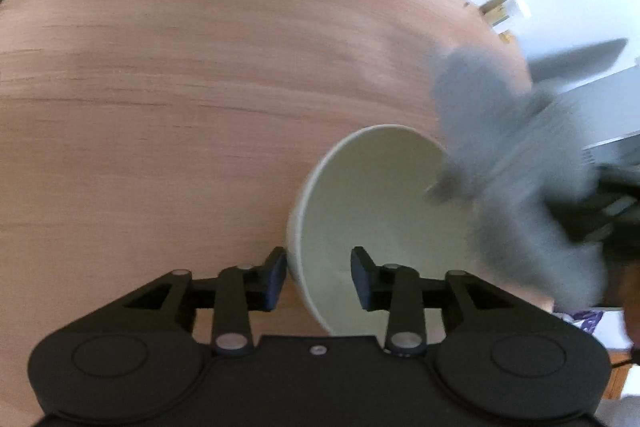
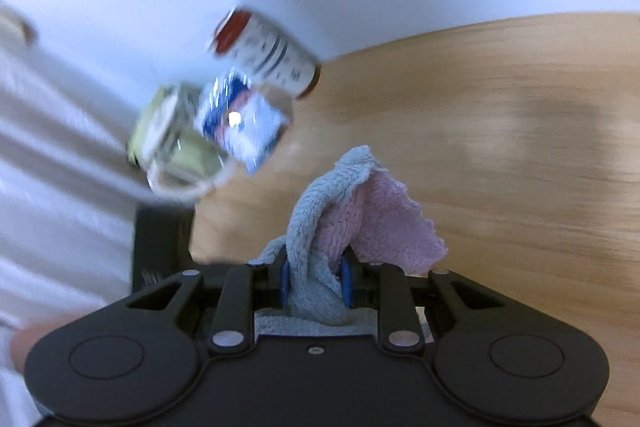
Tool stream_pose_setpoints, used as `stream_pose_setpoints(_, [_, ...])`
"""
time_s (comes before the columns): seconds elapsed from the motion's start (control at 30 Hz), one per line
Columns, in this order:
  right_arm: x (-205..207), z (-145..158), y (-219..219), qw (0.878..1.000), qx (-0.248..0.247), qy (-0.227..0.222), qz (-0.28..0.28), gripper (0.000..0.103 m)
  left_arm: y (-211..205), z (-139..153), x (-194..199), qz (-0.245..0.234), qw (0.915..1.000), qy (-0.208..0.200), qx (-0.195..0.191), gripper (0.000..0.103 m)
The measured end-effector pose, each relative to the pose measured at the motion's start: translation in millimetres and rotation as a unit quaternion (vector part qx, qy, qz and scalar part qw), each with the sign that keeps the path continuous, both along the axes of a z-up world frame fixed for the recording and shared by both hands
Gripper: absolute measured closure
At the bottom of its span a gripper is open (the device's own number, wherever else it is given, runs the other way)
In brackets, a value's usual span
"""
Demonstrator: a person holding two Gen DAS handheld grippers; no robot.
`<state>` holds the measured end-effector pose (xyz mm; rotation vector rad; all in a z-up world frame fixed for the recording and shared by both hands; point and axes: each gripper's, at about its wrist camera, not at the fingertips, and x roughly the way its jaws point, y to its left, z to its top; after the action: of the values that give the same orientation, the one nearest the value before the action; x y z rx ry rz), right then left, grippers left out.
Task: Clean bowl
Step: 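Move the cloth in the right tool over the bowl rim into the bowl, then hold the bowl with the left tool while the right tool wipes inside with the cloth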
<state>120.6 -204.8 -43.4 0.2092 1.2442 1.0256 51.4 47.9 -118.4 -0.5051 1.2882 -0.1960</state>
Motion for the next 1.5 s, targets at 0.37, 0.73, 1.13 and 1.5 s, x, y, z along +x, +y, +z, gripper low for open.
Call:
stream_pose_setpoints(0.37, [-19.8, -21.8, 38.1, 0.993, -0.060, -0.050, 0.086, 0.076, 18.7, 4.4, -16.6, 0.004, 0.9989, -0.046, 0.010, 0.090])
stream_pose_setpoints(0.73, [-15.3, -41.2, 62.3, 0.985, -0.056, -0.068, 0.145, 0.077, 27.9, 0.6, -7.1, -0.011, 0.9987, -0.047, 0.017, 0.096])
stream_pose_setpoints(1.13, [-42.3, -49.9, 99.6, 0.933, -0.186, -0.166, 0.261, 0.079, 22.8, 2.4, 5.9, -0.042, 0.9981, -0.042, 0.015, 0.093])
stream_pose_setpoints(1.5, [-59.7, -42.0, 103.9, 0.894, -0.262, -0.220, 0.290, 0.079, 3.6, 5.9, 7.0, -0.089, 0.9934, -0.047, 0.054, 0.090])
